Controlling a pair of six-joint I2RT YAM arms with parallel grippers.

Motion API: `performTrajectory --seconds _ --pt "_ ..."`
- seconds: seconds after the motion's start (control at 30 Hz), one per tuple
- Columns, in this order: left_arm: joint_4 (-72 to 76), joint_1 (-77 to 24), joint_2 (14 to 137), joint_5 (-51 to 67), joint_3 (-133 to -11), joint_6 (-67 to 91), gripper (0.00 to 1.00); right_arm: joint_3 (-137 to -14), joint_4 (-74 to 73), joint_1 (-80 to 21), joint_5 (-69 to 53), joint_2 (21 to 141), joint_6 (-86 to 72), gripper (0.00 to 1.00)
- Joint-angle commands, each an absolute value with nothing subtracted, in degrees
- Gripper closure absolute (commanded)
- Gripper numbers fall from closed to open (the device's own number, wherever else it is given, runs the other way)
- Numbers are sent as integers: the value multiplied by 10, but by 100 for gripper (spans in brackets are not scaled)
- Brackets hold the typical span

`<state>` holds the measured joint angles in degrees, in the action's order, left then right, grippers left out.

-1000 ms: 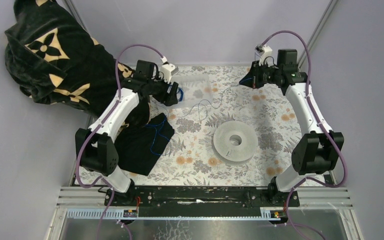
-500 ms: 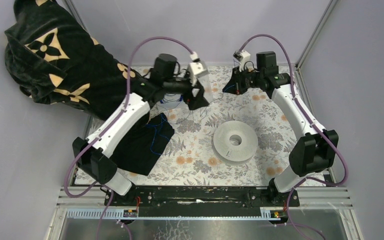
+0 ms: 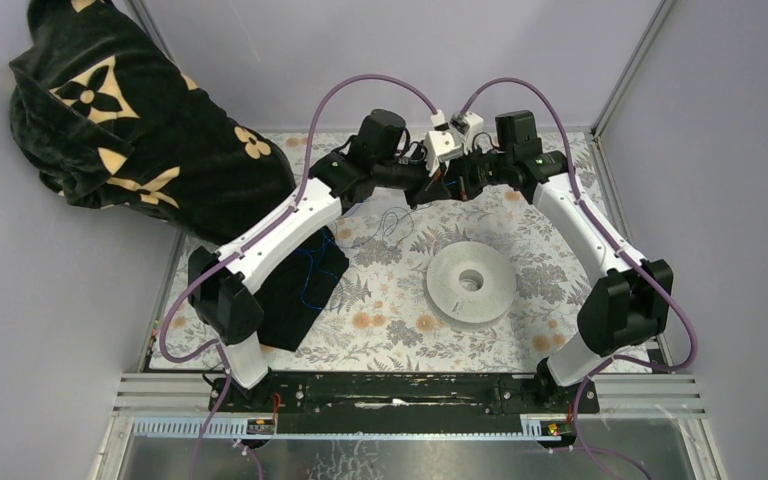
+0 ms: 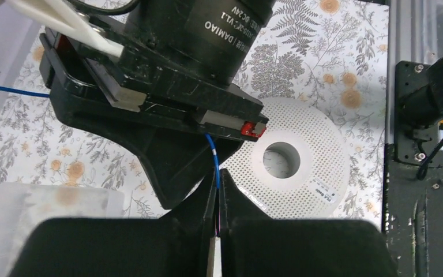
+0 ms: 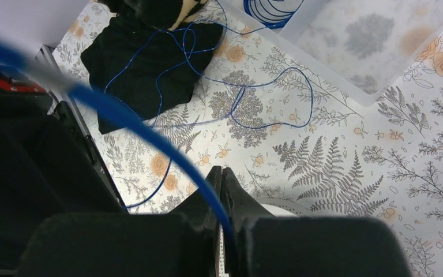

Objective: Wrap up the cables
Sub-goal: Adjust the cable.

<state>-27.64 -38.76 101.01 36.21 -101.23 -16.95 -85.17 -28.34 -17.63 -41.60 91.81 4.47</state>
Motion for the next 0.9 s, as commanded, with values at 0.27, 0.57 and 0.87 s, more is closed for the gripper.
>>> performTrajectory --seconds 0.27,0.57,0.87 --pt "-232 -394 972 347 -928 -179 100 -908 -315 -178 -393 886 -39 34" --pt "-233 -403 953 345 -893 -190 100 -937 -281 -178 -297 888 -131 17" --pt "-261 -434 954 347 -878 -216 100 -962 -261 -178 -203 912 -160 12"
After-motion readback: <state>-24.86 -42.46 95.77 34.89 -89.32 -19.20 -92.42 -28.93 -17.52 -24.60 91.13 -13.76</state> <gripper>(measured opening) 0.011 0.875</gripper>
